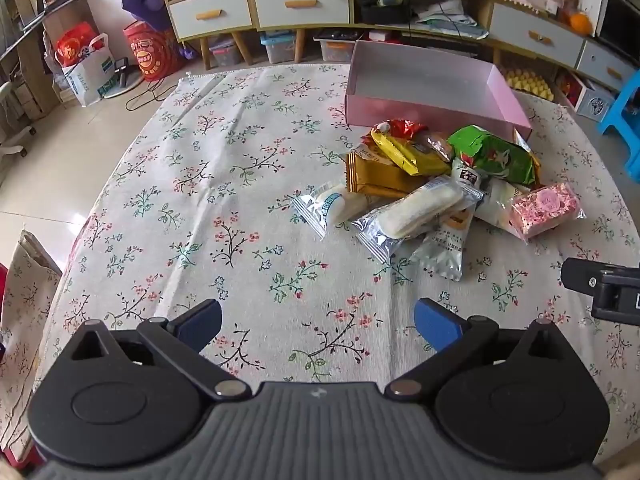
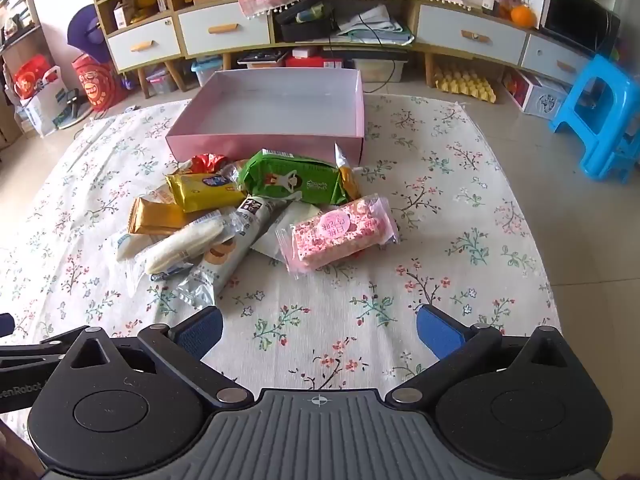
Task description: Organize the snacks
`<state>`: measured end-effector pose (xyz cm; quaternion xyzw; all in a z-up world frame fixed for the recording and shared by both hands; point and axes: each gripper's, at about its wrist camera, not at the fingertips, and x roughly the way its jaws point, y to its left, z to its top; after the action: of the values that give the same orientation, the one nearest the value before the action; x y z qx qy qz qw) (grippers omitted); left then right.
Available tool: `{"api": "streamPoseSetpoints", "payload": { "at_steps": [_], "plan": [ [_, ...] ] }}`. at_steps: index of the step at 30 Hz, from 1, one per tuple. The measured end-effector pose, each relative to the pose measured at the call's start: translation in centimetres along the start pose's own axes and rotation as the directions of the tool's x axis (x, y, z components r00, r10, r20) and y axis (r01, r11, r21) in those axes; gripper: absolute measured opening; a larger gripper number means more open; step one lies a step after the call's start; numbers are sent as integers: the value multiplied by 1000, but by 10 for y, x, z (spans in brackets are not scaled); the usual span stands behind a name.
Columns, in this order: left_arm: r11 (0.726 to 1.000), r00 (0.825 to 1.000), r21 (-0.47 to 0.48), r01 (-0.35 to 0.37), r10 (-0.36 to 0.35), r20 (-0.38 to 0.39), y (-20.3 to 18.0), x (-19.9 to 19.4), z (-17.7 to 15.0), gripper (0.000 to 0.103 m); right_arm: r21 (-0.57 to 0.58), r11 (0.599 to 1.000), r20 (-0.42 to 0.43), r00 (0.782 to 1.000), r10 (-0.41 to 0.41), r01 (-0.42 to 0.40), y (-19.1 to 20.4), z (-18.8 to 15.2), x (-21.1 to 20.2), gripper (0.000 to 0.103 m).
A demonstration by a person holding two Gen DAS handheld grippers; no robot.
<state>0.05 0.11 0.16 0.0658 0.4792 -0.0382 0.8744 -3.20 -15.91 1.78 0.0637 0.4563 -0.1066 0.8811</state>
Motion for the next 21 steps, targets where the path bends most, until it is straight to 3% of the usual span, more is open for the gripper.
{"api": "streamPoseSetpoints", "payload": {
  "at_steps": [21],
  "plan": [
    [1000, 1000, 4, 3, -3, -7, -5, 2, -5, 103, -6, 1000, 3, 1000, 4, -4, 4, -3, -1, 103]
  ]
}}
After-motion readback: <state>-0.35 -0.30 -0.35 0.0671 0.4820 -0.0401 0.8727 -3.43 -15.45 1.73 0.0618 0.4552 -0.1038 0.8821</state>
